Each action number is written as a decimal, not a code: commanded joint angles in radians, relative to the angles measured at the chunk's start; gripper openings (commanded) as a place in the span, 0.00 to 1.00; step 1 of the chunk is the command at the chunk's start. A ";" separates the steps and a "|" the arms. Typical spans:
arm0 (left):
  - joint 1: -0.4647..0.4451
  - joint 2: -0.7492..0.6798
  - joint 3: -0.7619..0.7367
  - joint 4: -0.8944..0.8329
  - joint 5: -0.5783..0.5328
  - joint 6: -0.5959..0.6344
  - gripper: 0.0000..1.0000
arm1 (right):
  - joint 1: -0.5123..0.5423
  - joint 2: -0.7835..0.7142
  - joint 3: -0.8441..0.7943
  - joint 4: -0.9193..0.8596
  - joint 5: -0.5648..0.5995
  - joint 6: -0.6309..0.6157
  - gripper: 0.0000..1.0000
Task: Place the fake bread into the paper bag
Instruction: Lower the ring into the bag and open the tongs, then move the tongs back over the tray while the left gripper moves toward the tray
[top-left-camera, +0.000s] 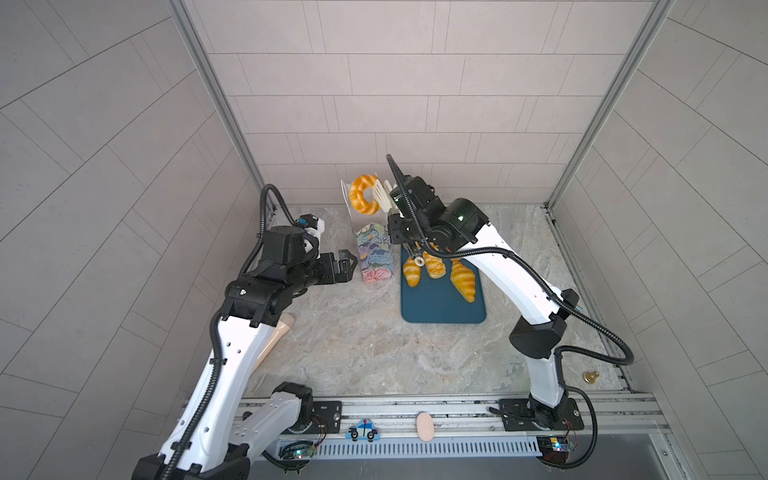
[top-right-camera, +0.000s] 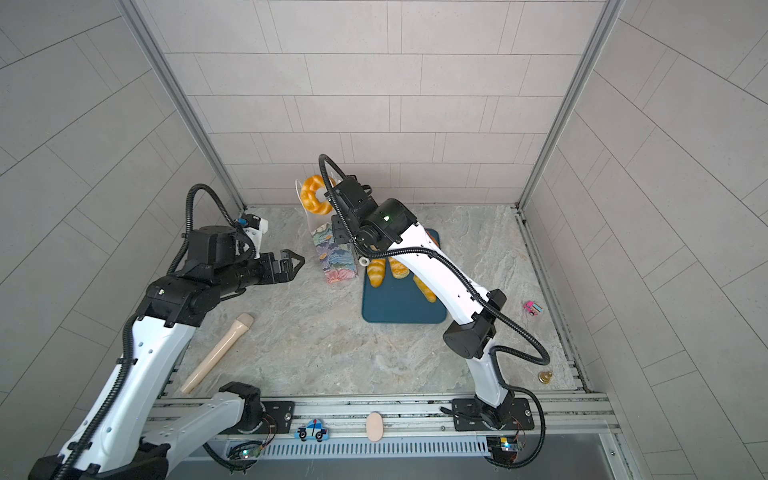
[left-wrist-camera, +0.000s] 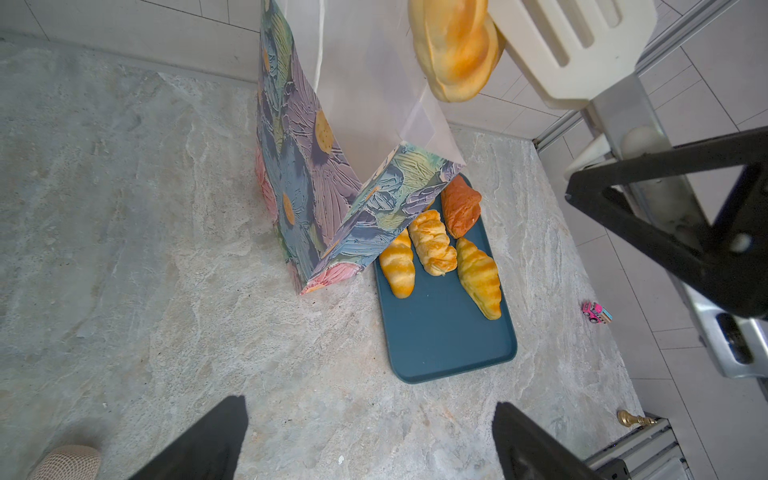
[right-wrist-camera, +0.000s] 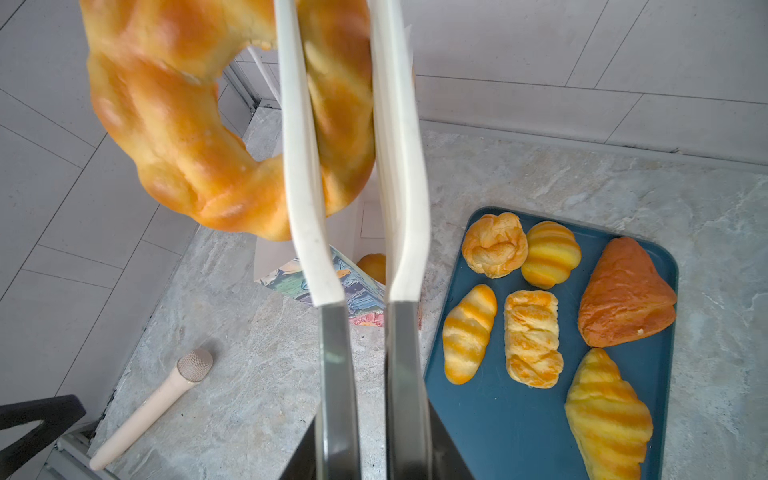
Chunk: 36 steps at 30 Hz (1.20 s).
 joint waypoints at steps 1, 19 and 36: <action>0.009 -0.018 -0.010 -0.017 0.012 -0.008 1.00 | 0.007 0.031 0.027 0.037 0.059 -0.010 0.32; 0.012 -0.033 -0.032 -0.021 0.032 -0.031 1.00 | 0.036 0.110 0.082 0.008 0.193 -0.001 0.34; 0.012 -0.030 -0.032 -0.001 0.087 -0.041 1.00 | 0.043 0.106 0.084 -0.047 0.243 -0.019 0.43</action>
